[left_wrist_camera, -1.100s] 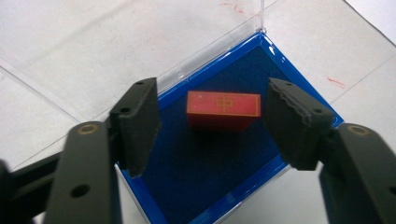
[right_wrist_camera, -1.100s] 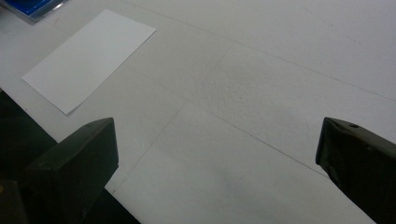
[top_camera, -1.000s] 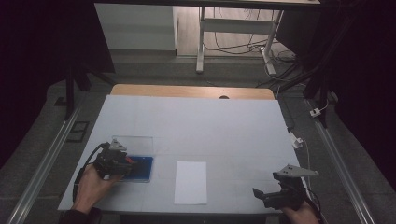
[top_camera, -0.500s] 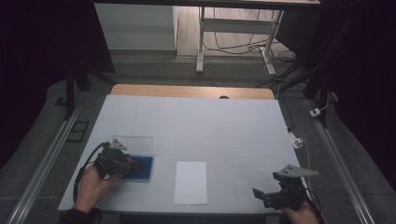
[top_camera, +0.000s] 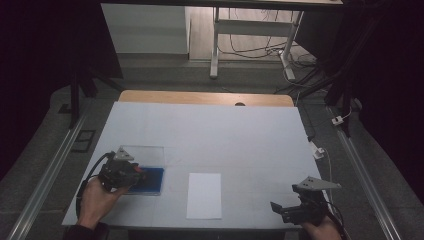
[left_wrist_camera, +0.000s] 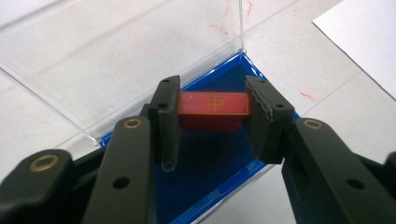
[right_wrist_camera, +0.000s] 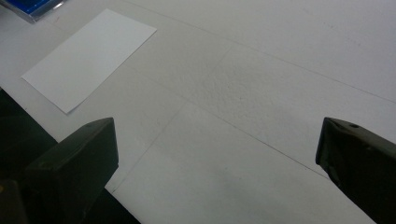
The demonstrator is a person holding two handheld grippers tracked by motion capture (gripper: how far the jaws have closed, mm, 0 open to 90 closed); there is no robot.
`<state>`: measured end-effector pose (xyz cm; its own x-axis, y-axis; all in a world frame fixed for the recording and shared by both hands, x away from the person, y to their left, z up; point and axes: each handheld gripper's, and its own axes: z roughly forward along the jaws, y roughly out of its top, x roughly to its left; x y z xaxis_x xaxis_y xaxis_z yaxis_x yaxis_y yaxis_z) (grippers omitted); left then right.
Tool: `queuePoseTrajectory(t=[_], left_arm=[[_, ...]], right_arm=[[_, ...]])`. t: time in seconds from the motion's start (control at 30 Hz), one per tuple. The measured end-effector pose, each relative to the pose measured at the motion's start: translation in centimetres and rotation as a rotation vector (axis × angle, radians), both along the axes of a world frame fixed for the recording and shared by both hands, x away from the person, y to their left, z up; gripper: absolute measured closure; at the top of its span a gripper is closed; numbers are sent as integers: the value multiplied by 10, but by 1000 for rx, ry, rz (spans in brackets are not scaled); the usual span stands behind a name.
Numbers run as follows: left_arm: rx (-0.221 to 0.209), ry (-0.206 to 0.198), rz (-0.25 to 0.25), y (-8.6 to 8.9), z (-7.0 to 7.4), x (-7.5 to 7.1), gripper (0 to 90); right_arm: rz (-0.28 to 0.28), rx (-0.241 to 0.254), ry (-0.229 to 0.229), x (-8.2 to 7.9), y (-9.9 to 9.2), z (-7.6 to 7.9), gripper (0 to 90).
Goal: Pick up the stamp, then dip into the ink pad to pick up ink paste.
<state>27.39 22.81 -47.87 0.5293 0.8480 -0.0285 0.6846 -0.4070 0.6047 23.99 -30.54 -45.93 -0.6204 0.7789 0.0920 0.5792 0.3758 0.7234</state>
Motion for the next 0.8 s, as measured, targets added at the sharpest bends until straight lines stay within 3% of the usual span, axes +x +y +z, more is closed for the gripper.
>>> queuePoseTrajectory(t=[0.07,0.23,0.8], left_arm=[[-27,8,11,0,3,-1,582],[-48,2,24,3,6,-4,582],[-32,37,15,-1,0,2,582]], right_arm=[[0,-1,-1,0,0,0,0],[2,-1,-4,0,0,0,0],[6,-8,-1,0,1,0,0]])
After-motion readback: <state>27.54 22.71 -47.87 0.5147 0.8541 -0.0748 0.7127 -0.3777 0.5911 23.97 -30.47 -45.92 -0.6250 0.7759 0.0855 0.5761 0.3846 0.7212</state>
